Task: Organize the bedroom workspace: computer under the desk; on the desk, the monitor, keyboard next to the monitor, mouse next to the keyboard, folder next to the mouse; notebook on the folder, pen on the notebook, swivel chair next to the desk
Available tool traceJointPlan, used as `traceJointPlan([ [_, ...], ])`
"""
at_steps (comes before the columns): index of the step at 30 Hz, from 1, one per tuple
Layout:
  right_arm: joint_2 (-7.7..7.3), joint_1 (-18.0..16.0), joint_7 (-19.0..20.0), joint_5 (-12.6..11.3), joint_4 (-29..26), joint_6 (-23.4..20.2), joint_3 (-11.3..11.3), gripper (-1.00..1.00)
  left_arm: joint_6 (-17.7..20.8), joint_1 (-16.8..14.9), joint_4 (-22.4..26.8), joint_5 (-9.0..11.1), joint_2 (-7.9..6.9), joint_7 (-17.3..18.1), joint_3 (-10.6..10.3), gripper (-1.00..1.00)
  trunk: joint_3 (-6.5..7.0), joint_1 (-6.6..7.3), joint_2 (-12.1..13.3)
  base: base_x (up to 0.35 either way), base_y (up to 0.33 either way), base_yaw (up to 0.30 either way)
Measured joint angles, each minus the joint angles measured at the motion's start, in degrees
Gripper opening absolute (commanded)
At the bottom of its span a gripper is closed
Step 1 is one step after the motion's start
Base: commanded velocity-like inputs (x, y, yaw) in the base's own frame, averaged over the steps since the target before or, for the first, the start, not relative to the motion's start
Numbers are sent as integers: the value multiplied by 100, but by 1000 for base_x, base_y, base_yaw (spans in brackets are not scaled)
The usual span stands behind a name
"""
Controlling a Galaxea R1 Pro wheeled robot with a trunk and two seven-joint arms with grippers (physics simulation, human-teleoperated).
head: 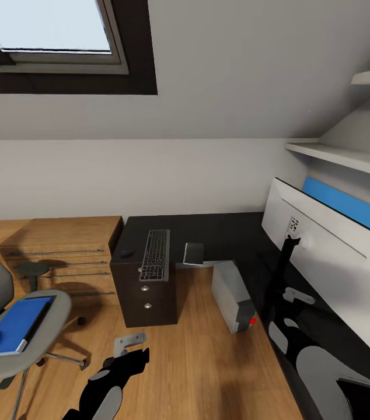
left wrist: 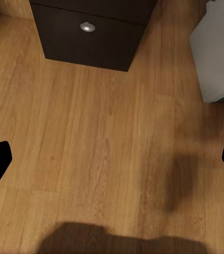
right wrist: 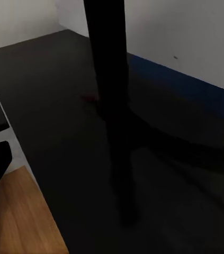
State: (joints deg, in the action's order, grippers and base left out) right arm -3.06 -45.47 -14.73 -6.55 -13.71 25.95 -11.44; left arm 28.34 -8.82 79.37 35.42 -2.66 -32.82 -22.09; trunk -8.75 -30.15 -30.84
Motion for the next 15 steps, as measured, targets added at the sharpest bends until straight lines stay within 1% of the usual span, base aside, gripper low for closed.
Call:
traceJointPlan([
  [8, 1, 0, -4, -25, -1, 5, -29, 100, 0, -3, 0, 0, 0, 0, 9, 100, 0, 0, 0, 0, 0, 0],
  [15, -21, 0, -1, -2, 5, 74, -8, 100, 0, -2, 0, 0, 0, 0, 3, 100, 0, 0, 0, 0, 0, 0],
])
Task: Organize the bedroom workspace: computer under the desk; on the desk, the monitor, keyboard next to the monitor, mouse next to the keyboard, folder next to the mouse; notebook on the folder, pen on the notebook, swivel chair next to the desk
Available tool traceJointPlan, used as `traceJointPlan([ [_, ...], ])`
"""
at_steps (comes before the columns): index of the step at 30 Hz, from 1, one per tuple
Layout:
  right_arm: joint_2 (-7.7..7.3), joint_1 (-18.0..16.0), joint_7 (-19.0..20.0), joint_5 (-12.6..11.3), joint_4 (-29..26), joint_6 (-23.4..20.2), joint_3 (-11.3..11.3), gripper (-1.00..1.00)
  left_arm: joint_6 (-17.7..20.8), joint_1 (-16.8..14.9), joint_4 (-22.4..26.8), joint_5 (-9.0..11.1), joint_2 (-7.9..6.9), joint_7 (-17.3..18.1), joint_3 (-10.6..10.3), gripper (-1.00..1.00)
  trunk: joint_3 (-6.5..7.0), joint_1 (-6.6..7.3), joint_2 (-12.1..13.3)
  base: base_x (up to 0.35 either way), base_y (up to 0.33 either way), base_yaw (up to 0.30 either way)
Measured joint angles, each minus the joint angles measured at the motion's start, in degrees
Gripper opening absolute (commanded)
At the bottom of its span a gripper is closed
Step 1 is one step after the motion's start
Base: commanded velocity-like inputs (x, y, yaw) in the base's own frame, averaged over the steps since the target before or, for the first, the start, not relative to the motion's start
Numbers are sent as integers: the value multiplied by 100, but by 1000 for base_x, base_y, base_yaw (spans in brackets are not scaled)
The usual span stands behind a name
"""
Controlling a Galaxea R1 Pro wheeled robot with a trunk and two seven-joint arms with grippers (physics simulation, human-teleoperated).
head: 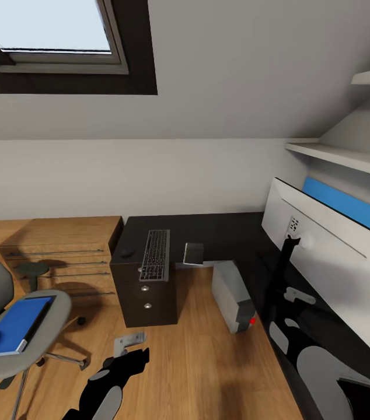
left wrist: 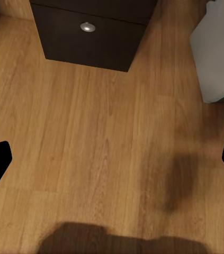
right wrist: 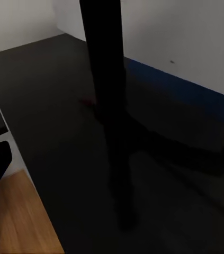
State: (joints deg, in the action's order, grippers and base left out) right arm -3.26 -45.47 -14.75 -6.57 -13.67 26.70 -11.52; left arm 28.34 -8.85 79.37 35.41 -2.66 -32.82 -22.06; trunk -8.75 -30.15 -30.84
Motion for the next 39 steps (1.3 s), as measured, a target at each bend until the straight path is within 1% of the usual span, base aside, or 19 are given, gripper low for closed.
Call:
traceJointPlan([
  [4, -14, 0, 7, 36, 12, 108, 8, 100, 0, -2, 0, -2, 0, 0, -1, 100, 0, 0, 0, 0, 0, 0],
  [10, -56, 0, 9, 79, 22, 149, 12, 100, 0, -2, 0, -4, 0, 0, -2, 100, 0, 1, -1, 46, 0, 0],
  [20, -82, 0, 11, 90, 109, 159, 12, 100, -12, -3, 0, -1, 0, 0, -5, 100, 0, 1, 0, 172, 0, 0],
  [27, -96, 0, 9, 91, 149, 155, 20, 100, -17, -2, 0, -4, 0, 0, -4, 100, 0, 0, 0, 29, 0, 0],
  [36, -148, 0, 9, 92, 156, 150, 19, 100, -31, -2, 0, -6, 0, 0, -8, 100, 0, 1, 0, 29, 0, 0],
  [39, -189, 0, 6, 82, 156, 129, 11, 100, -20, 2, 0, -7, 0, 0, -10, 100, 0, 0, 0, 16, 0, 0],
])
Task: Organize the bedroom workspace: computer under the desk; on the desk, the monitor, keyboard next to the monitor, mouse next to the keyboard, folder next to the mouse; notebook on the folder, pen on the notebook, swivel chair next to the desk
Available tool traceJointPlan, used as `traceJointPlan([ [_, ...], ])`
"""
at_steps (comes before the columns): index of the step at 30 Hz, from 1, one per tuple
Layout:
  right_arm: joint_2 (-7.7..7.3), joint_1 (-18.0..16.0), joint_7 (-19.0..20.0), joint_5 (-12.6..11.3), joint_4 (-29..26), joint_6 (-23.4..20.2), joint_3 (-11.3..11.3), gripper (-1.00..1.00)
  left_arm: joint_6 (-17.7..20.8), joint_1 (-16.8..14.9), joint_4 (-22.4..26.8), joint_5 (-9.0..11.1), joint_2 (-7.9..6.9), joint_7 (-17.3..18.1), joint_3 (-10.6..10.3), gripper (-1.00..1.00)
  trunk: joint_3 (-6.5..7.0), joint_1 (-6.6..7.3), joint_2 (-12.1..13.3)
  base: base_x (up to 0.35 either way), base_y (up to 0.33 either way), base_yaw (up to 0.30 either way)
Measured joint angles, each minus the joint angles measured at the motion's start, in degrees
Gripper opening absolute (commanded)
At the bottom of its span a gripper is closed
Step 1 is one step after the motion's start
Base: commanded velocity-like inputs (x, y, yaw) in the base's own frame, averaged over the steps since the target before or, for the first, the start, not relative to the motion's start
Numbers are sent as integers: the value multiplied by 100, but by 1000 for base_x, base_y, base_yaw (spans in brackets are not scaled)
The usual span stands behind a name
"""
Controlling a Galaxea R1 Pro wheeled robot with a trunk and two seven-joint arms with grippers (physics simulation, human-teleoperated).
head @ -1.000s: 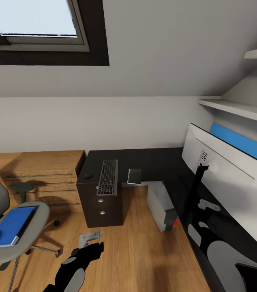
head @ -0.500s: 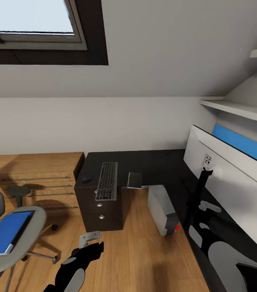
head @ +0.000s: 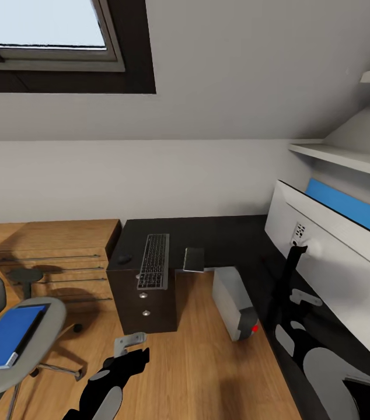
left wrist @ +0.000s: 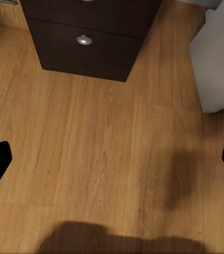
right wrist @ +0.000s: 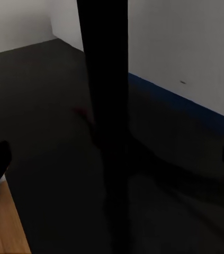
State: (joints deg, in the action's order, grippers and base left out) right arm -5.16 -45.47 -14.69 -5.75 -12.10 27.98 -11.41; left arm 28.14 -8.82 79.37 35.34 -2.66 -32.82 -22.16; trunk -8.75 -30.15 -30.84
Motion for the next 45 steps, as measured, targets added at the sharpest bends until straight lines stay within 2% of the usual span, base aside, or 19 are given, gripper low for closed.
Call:
traceJointPlan([
  [45, -107, 0, -7, -44, 79, -31, -32, 100, -2, -5, 0, 17, 9, -5, -9, 100, 0, 0, 0, 103, 0, 0],
])
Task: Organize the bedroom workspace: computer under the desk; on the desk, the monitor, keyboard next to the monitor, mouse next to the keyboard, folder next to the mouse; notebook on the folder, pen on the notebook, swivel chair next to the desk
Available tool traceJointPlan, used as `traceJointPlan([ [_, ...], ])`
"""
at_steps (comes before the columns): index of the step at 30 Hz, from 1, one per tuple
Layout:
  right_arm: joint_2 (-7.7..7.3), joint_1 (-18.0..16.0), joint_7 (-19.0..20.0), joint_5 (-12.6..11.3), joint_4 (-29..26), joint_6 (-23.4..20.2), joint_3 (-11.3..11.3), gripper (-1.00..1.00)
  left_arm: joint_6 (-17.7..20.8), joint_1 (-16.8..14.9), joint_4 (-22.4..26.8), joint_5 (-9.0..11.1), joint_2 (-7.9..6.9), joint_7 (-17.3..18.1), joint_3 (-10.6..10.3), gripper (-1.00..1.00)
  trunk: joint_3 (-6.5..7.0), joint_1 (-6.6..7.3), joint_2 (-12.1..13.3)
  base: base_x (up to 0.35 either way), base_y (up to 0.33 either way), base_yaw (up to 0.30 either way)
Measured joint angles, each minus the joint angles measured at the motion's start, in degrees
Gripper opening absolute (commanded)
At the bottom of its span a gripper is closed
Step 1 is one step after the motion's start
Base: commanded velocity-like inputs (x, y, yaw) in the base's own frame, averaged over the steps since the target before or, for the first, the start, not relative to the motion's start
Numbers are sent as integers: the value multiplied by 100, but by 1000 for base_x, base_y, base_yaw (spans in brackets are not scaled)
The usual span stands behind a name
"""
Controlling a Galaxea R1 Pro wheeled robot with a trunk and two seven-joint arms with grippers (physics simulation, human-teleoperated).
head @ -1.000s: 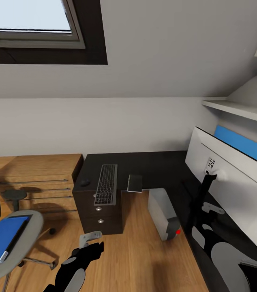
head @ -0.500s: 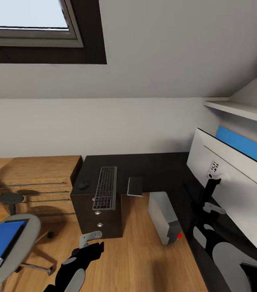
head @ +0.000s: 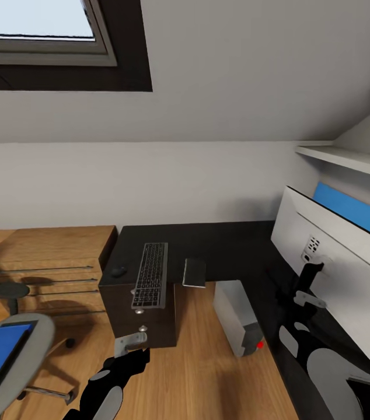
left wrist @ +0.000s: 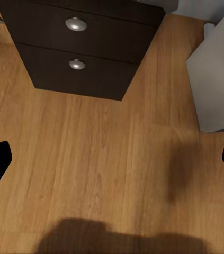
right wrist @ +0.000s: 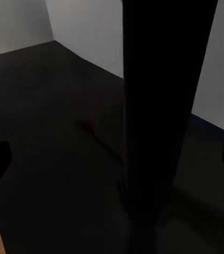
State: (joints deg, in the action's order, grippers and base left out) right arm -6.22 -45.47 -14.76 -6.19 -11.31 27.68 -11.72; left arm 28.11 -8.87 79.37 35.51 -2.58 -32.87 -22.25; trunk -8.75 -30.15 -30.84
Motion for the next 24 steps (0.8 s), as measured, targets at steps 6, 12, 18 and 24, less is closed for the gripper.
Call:
traceJointPlan([
  [6, 0, 0, 0, 2, 0, 0, 0, 100, 4, -1, 0, -3, 0, 3, 0, 100, 0, 0, 0, 41, 0, 0],
  [12, -3, 0, 0, 2, 0, 0, 0, 100, -3, 0, 0, 9, 0, 5, 0, 100, 0, 0, 0, 137, 0, 0],
  [18, -13, 1, -3, -4, 1, 0, -17, 100, 1, 1, 0, 17, 0, 5, 0, 100, 0, 0, 0, 23, 0, 0],
  [24, -111, 0, -8, -12, 0, -7, -10, 100, 4, 0, 0, 14, 0, 5, 0, 100, 0, 0, 0, 1, 0, 0],
])
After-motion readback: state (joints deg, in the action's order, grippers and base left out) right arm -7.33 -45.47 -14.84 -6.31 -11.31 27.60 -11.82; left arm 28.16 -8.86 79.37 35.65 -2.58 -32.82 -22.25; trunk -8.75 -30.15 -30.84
